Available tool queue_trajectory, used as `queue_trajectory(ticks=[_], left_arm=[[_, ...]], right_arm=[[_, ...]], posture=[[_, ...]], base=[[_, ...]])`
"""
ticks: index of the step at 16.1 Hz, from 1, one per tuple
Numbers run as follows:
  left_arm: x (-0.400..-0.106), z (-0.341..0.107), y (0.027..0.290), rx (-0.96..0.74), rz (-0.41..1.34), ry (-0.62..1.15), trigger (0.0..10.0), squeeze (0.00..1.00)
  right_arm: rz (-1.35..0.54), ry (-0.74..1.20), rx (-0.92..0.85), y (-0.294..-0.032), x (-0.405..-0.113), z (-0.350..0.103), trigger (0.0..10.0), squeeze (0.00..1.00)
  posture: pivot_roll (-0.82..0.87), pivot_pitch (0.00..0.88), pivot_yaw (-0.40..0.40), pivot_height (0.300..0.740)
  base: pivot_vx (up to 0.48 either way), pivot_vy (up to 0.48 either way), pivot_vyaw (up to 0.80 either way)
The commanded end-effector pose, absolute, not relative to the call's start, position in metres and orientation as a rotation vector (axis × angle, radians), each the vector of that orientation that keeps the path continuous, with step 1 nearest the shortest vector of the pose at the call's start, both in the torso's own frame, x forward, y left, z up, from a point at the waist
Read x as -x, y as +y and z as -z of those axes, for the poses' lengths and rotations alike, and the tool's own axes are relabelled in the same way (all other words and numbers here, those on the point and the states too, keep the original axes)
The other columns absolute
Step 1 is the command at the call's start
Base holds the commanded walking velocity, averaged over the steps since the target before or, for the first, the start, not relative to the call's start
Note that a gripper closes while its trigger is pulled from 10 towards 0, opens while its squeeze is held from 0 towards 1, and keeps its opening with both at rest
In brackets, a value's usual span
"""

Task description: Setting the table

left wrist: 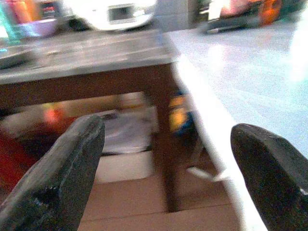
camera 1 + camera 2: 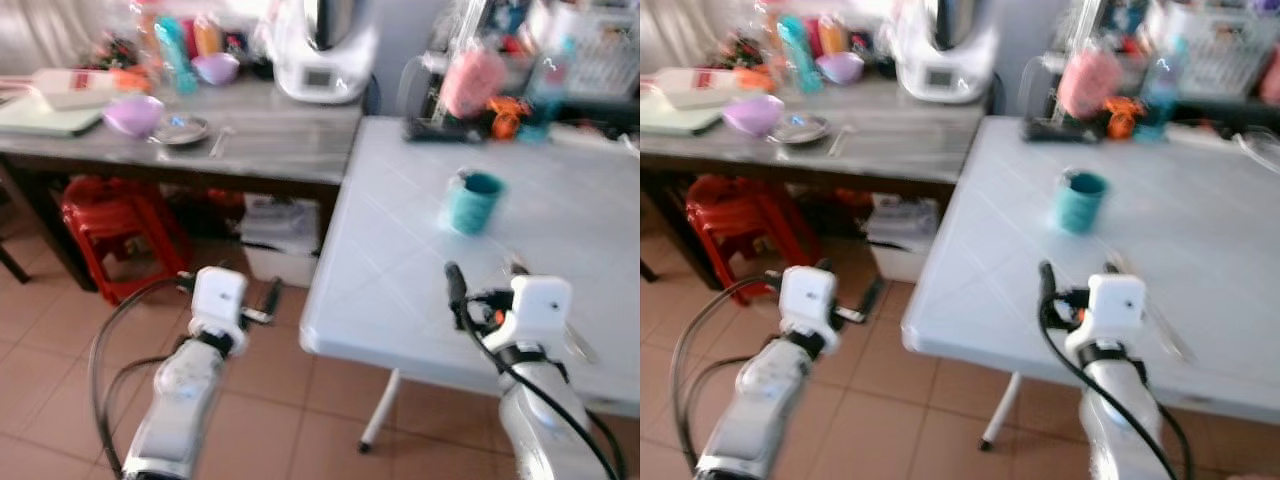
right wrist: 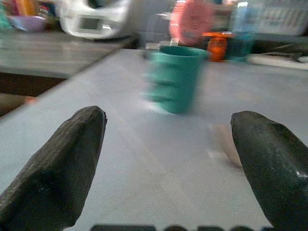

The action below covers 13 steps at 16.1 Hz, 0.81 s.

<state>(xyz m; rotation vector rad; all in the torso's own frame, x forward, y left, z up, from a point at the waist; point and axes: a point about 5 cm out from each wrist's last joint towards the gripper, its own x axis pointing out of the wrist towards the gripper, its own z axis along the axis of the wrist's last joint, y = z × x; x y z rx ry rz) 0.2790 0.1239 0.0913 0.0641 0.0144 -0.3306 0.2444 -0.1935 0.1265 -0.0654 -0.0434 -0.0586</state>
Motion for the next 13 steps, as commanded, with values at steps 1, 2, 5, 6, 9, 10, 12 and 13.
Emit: queue_trajectory(ticks=[1,2,5,6,9,10,12,13], left_arm=[[-0.2818,-0.0958,0.1298,-0.086,0.324,0.000,10.0,0.00],[-0.2822,-0.0960,0.1295,-0.089,0.325,0.000,10.0,0.00],[-0.2823,-0.0959,0.1299,-0.092,0.328,0.000,10.0,0.00],[-0.2824,-0.0958,0.1300,-0.094,0.329,0.001,10.0,0.00],[-0.2834,-0.0955,0.1294,-0.098,0.331,0.002,10.0,0.00],[-0.2835,-0.0955,0.1294,-0.098,0.332,0.002,10.0,0.00],[-0.2832,-0.0954,0.1291,-0.097,0.336,0.001,10.0,0.00],[-0.2829,-0.0950,0.1289,-0.101,0.339,0.001,10.0,0.00]], right_arm=[[0.037,-0.072,0.072,-0.1876,-0.2463,-0.1312,10.0,0.00],[0.036,-0.070,0.070,-0.1869,-0.2463,-0.1307,10.0,0.00],[0.033,-0.068,0.071,-0.1860,-0.2461,-0.1303,10.0,0.00],[0.034,-0.068,0.073,-0.1865,-0.2462,-0.1302,10.0,0.00],[0.036,-0.068,0.077,-0.1868,-0.2463,-0.1297,10.0,0.00],[0.035,-0.067,0.077,-0.1864,-0.2462,-0.1295,10.0,0.00],[0.032,-0.064,0.078,-0.1860,-0.2459,-0.1288,10.0,0.00],[0.029,-0.061,0.081,-0.1861,-0.2458,-0.1280,10.0,0.00]], posture=[[-0.03,0.004,0.024,0.740],[-0.03,0.004,0.024,0.740],[-0.03,0.002,0.027,0.740],[-0.03,0.002,0.028,0.740],[-0.03,0.001,0.029,0.740],[-0.03,0.001,0.029,0.740],[-0.03,0.001,0.029,0.740],[-0.03,0.003,0.028,0.740]], base=[[0.000,-0.368,0.00],[0.000,-0.356,0.00],[0.000,-0.360,0.00],[0.000,-0.360,0.00],[0.000,-0.363,0.00],[0.000,-0.364,0.00],[0.000,-0.351,0.00],[0.000,0.000,0.00]])
